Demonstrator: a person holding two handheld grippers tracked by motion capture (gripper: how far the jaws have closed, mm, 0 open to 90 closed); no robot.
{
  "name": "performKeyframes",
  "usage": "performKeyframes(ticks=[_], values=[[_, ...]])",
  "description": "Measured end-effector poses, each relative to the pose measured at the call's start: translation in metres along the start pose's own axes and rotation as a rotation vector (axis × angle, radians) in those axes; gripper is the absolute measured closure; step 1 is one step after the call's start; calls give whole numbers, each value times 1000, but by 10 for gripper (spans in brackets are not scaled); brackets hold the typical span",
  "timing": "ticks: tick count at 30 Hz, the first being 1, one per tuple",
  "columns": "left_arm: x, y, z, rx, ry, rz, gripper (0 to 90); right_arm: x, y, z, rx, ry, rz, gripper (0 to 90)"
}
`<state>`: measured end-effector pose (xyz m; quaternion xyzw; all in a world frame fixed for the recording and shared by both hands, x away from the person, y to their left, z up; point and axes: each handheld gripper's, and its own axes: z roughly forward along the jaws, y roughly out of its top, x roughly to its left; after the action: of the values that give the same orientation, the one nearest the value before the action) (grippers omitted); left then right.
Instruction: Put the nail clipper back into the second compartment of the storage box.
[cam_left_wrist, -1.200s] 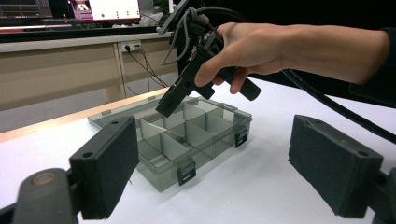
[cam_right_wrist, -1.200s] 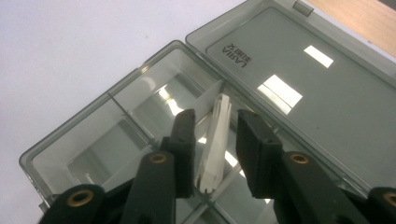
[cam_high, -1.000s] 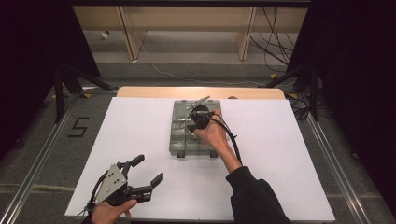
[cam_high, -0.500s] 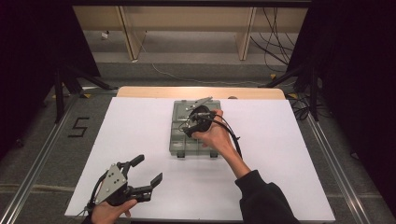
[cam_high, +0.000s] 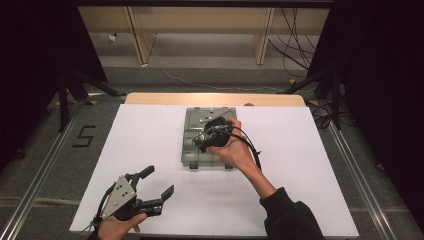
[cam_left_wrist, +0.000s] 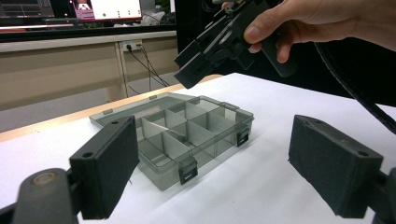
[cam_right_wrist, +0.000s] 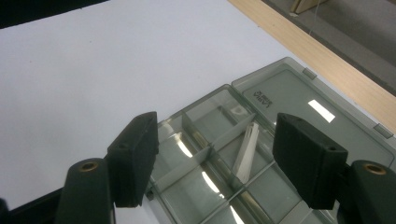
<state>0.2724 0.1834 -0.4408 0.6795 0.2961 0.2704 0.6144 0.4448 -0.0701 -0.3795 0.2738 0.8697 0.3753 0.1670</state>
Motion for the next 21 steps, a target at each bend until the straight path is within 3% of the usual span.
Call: performKeyframes(ticks=[1, 2, 4, 10, 21], values=[[0, 0, 0, 0, 0, 3, 156, 1, 0, -2, 4, 11, 3, 314], [-2, -1, -1, 13, 9, -27, 156, 1, -1, -2, -7, 10, 0, 314], [0, 0, 0, -13, 8, 0, 156, 3, -3, -4, -27, 4, -2, 308], [-2, -1, -1, 15, 9, -24, 156, 8, -6, -14, -43, 16, -11, 304], [-2, -1, -1, 9, 1, -41, 156, 11, -14, -29, -108, 18, -24, 293]])
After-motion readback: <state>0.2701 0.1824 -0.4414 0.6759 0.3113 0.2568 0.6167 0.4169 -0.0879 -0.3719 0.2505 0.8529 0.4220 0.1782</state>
